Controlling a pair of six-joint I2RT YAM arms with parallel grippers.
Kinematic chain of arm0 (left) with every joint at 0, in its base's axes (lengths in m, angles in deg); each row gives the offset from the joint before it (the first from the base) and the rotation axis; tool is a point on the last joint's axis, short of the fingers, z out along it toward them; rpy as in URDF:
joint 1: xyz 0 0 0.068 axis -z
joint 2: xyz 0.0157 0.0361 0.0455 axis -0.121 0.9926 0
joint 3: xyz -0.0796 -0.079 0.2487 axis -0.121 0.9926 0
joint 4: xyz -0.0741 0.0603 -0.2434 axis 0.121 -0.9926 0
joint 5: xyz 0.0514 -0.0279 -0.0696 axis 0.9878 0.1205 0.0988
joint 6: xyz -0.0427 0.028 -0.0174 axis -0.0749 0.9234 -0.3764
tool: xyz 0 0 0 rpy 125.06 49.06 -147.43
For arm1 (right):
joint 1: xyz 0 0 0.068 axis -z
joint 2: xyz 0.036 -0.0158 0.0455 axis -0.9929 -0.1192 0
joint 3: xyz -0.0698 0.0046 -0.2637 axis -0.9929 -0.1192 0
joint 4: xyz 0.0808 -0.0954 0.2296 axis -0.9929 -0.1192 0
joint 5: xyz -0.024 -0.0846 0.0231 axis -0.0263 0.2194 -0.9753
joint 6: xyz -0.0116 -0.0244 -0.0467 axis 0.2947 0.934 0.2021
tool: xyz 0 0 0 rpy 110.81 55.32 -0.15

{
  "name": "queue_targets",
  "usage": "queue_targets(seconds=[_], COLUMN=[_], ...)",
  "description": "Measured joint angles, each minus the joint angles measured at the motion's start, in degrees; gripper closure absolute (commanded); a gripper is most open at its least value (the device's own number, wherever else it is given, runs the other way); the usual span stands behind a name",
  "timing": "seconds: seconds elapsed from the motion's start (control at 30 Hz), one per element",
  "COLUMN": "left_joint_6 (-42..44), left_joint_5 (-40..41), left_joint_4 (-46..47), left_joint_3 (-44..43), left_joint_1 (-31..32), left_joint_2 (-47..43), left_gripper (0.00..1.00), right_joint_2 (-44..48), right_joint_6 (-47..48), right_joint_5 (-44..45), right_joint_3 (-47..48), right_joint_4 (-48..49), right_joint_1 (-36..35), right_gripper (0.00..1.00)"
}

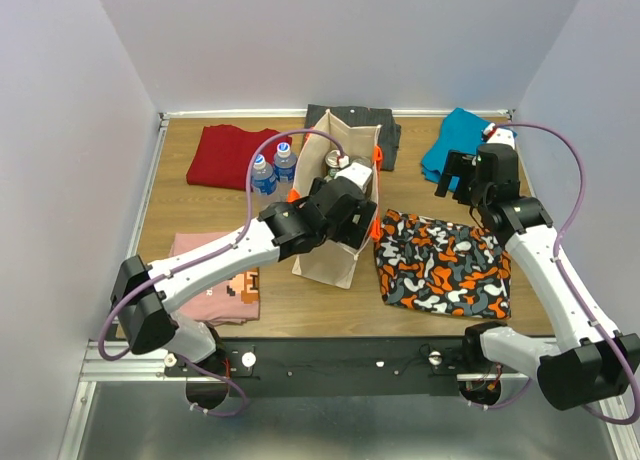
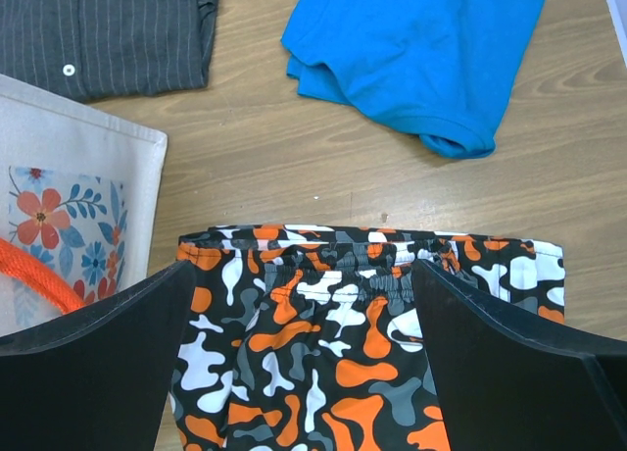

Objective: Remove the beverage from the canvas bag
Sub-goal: Take out the drink from the canvas bag.

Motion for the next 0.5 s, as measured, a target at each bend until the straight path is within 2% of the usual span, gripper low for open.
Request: queue_targets(seconds=[0.23, 0.5], left_joint_6=[-0.1, -3.2], left_joint_5=[-0.4, -2.3], left_joint_4=[-0.5, -2.8], left_joint_3=[-3.2, -0.9], left_joint_1=[0.0, 0.2], left_joint_2=[3.3, 0.4], left_gripper=[0.01, 0.01], right_joint_2=[0.0, -2.3], right_joint_6=[-0.5, -7.3], right_joint_5=[1.2, 3.3], right_joint_3=[0.0, 0.0], right_joint_4=[-0.1, -2.6], right_joint_1=[0.0, 0.0], right_gripper=[0.00, 0.00])
